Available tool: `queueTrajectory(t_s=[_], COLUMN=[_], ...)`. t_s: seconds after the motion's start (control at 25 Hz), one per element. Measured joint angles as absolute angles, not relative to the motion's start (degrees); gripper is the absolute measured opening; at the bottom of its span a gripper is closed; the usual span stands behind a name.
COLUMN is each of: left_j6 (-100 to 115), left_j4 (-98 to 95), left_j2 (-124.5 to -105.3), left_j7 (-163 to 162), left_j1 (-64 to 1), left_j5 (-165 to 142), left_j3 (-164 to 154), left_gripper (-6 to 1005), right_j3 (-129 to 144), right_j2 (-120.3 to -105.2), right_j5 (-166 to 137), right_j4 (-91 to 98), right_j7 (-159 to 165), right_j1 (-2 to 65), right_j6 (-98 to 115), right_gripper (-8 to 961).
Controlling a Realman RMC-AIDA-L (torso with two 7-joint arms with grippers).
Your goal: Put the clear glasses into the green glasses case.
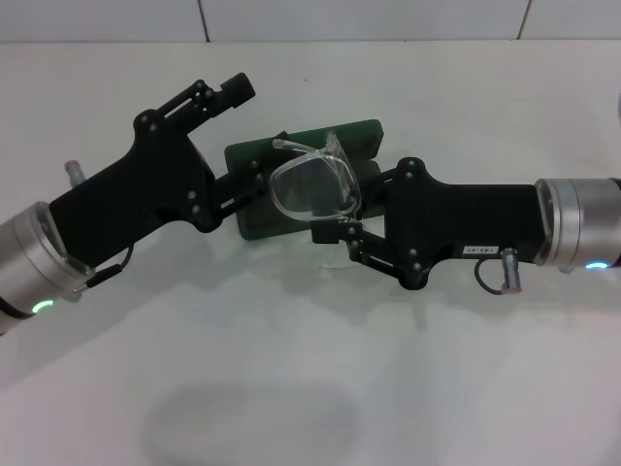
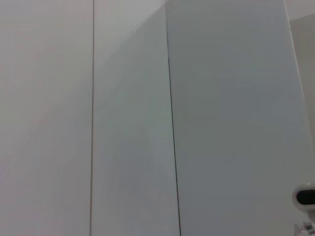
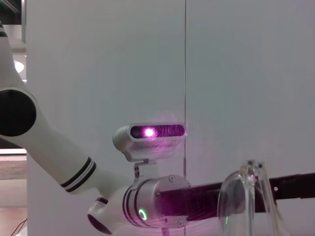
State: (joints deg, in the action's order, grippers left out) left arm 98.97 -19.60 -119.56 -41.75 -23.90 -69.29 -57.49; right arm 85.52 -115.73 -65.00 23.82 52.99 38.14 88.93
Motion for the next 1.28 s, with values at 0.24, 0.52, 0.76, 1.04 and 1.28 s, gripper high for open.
queueTrajectory(t_s=[0.24, 0.52, 0.76, 1.04, 1.28], left_j6=[98.75, 97.36, 97.07, 95.11, 93.54], left_j4=[-19.6, -19.06, -19.4, -19.19, -19.01], left_j2=[-119.51, -119.5, -119.37, -119.35, -119.44], left_j7=[-41.67, -40.51, -40.73, -40.76, -40.81], left_j1=[-23.8, -20.61, -16.7, -16.24, -16.87], left_j5=[-68.9, -65.9, -65.77, -66.0, -66.39], left_j3=[-57.08, -46.48, -38.42, -37.43, -37.61], left_gripper=[701, 701, 701, 701, 701], right_j3=[85.36, 81.29, 95.46, 120.36, 125.7], right_j2=[-115.72, -115.77, -116.05, -116.21, -116.2], right_j5=[-64.96, -65.22, -67.55, -77.57, -77.76], right_j4=[23.9, 26.93, 47.16, 63.42, 63.18], right_j7=[53.5, 50.06, 48.75, 49.01, 49.01], right_j1=[37.89, 34.91, 28.2, 24.85, 26.14], right_j6=[88.72, 83.62, 54.91, 16.2, 8.64], right_gripper=[117, 117, 117, 117, 117])
